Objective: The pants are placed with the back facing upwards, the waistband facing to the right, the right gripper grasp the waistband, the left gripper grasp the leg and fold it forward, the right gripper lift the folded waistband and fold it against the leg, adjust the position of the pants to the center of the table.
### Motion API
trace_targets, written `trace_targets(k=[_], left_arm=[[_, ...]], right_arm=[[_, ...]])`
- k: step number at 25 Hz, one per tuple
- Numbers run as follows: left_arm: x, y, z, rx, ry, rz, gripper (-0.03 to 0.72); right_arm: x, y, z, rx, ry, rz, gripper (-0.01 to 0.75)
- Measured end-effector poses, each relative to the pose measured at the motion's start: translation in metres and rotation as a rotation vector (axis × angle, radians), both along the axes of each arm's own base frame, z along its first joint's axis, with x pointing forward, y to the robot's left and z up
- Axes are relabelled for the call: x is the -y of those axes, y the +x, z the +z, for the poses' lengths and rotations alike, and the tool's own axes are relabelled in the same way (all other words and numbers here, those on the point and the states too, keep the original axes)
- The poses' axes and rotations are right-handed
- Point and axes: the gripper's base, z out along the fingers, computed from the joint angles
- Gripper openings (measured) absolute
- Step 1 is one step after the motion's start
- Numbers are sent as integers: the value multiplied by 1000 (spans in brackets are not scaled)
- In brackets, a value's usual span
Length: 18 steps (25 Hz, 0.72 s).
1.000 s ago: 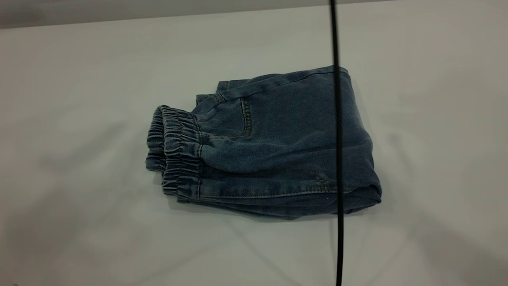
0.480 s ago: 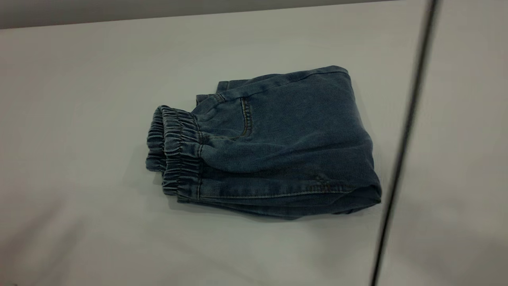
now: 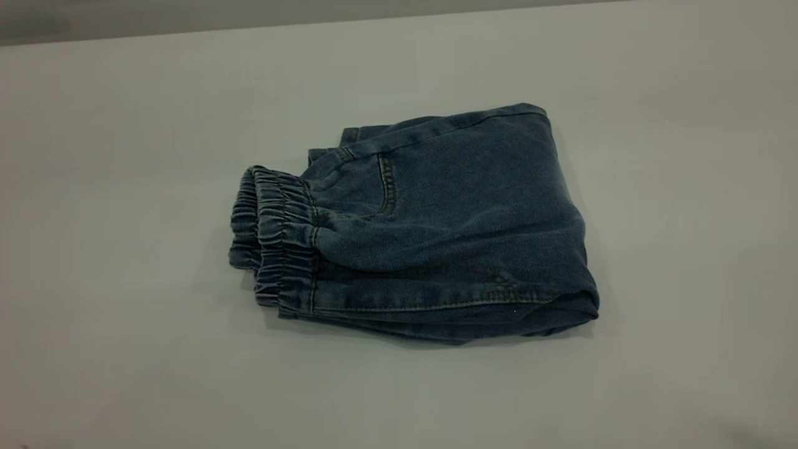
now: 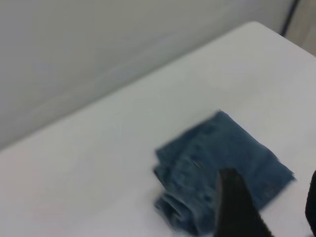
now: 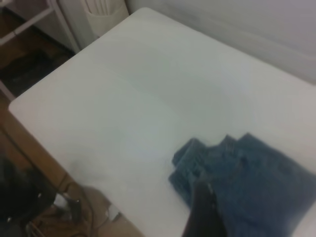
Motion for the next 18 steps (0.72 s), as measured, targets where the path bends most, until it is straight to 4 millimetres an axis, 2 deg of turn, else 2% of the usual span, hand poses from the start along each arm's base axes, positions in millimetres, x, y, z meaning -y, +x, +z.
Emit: trace_targets(k=[7, 11, 18], left_arm=[[-12, -35, -57, -50, -21, 10, 335], [-20, -54, -92, -50, -20, 9, 335], [-24, -63, -143, -62, -26, 19, 335]], right_arm=[[48, -52, -59, 22, 14, -34, 431], [61, -65, -97, 71, 42, -56, 431], [65, -67, -168, 21, -28, -71, 431]])
